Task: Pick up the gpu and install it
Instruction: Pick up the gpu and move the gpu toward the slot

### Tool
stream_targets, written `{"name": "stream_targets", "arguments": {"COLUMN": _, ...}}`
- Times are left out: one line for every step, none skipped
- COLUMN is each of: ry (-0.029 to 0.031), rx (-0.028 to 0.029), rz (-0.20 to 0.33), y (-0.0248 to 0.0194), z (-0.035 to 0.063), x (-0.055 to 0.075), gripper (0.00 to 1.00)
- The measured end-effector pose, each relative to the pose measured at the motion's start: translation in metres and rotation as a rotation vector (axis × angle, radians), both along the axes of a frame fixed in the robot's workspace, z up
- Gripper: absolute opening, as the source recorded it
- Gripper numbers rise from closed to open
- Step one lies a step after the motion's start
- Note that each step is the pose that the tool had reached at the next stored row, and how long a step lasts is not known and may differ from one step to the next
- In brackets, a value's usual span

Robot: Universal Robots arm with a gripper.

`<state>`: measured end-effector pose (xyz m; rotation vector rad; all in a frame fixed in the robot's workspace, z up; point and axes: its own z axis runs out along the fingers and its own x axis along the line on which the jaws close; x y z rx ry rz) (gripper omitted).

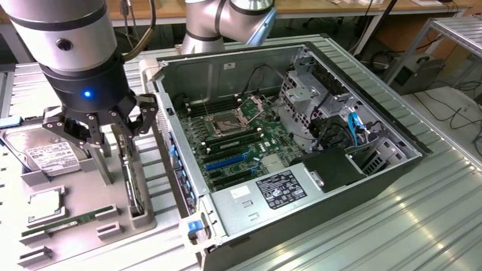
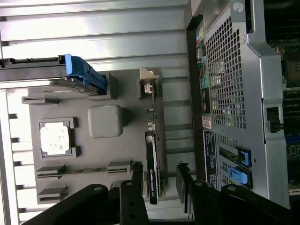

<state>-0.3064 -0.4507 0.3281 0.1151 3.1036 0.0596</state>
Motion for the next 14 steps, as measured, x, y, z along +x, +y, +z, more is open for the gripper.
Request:
{"name": "stream_targets", "arguments": {"ry": 0.0000, "rx": -0.0001, "rz": 0.001, "y": -0.0003, "z": -0.0027, "x": 0.000, "gripper": 0.42}}
{"name": "stream_targets", "arguments": {"ry": -0.0001, "rx": -0.0001, "rz": 0.003, "y": -0.0004, "z": -0.0058, "x": 0.000, "gripper": 0.42}}
{"name": "stream_targets", "arguments": {"ry": -0.0001, "rx": 0.0000, "rz": 0.005, "y": -0.0005, "z": -0.0089, "x": 0.000, "gripper": 0.42}}
{"name": "stream_targets", "arguments": {"ry": -0.0001, "rx": 0.0000, "rz": 0.006, "y": -0.0005, "z": -0.0110, "x": 0.000, "gripper": 0.42}}
{"name": "stream_targets", "arguments": {"ry": -0.0002, "rx": 0.0000, "rz": 0.008, "y": -0.0005, "z": -0.0129, "x": 0.000, "gripper": 0.42}}
{"name": "stream_targets", "arguments": {"ry": -0.0002, "rx": 0.0000, "rz": 0.010, "y": -0.0005, "z": -0.0147, "x": 0.000, "gripper": 0.42}}
{"name": "stream_targets", "arguments": {"ry": -0.0002, "rx": 0.0000, "rz": 0.011, "y": -0.0005, "z": -0.0165, "x": 0.000, "gripper": 0.42}}
{"name": "stream_targets", "arguments": {"ry": -0.0002, "rx": 0.0001, "rz": 0.012, "y": -0.0005, "z": -0.0186, "x": -0.001, "gripper": 0.42}}
{"name": "stream_targets", "arguments": {"ry": -0.0001, "rx": 0.0000, "rz": 0.012, "y": -0.0005, "z": -0.0206, "x": -0.001, "gripper": 0.42}}
{"name": "stream_targets", "arguments": {"ry": -0.0001, "rx": 0.0000, "rz": 0.012, "y": -0.0006, "z": -0.0228, "x": -0.001, "gripper": 0.42}}
{"name": "stream_targets", "arguments": {"ry": -0.0001, "rx": 0.0000, "rz": 0.012, "y": -0.0008, "z": -0.0245, "x": -0.001, "gripper": 0.42}}
{"name": "stream_targets", "arguments": {"ry": -0.0001, "rx": 0.0000, "rz": 0.012, "y": -0.0009, "z": -0.0259, "x": -0.001, "gripper": 0.42}}
{"name": "stream_targets", "arguments": {"ry": -0.0002, "rx": 0.0000, "rz": 0.012, "y": -0.0011, "z": -0.0282, "x": -0.001, "gripper": 0.42}}
{"name": "stream_targets", "arguments": {"ry": -0.0001, "rx": 0.0000, "rz": 0.012, "y": -0.0012, "z": -0.0301, "x": -0.001, "gripper": 0.42}}
